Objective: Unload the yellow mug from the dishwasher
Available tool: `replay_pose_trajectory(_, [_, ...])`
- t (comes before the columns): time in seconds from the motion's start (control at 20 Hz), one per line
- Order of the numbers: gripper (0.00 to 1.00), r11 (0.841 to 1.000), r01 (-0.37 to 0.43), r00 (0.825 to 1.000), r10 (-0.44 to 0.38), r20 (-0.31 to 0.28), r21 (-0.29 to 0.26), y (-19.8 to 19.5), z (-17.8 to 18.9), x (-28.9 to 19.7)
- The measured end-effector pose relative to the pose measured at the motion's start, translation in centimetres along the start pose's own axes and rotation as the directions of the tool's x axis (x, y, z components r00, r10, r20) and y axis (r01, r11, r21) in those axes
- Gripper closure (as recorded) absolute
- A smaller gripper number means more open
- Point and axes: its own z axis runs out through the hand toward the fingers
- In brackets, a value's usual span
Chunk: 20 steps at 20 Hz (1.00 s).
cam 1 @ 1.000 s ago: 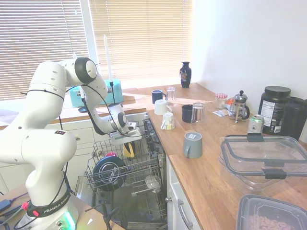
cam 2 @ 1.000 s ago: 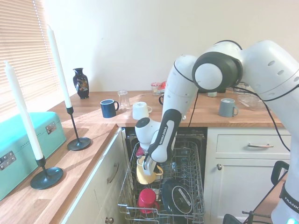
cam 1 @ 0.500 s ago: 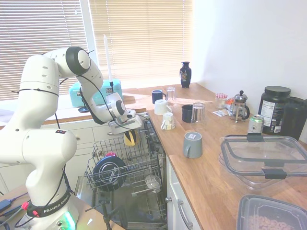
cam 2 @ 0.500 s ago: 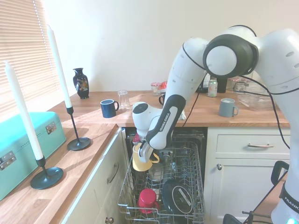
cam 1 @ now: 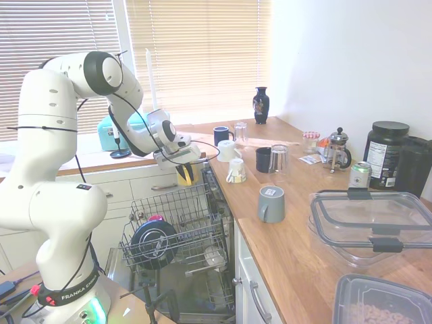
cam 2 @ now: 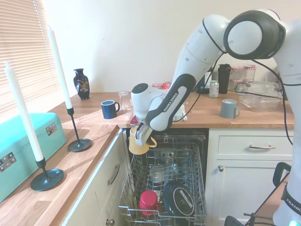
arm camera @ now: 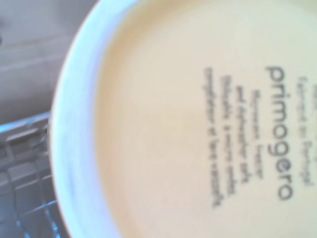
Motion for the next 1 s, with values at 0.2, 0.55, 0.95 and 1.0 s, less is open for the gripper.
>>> replay_pose_trajectory(0.2, [1.00, 0.998, -0.067, 0.998, 0.067, -0.015, 0.009, 3.2, -2.7, 3.0])
replay_pose_trajectory(0.55, [1.00, 0.989, -0.151, 0.988, 0.151, -0.025, -0.007, 8.3, -4.6, 6.4])
replay_pose_trajectory(0.95, [1.00, 0.970, -0.241, 0.970, 0.242, 0.016, -0.045, 13.9, -2.2, 7.9])
replay_pose_trajectory(1.0, [1.00, 0.967, -0.250, 0.968, 0.251, 0.021, -0.044, 14.3, -2.1, 8.0])
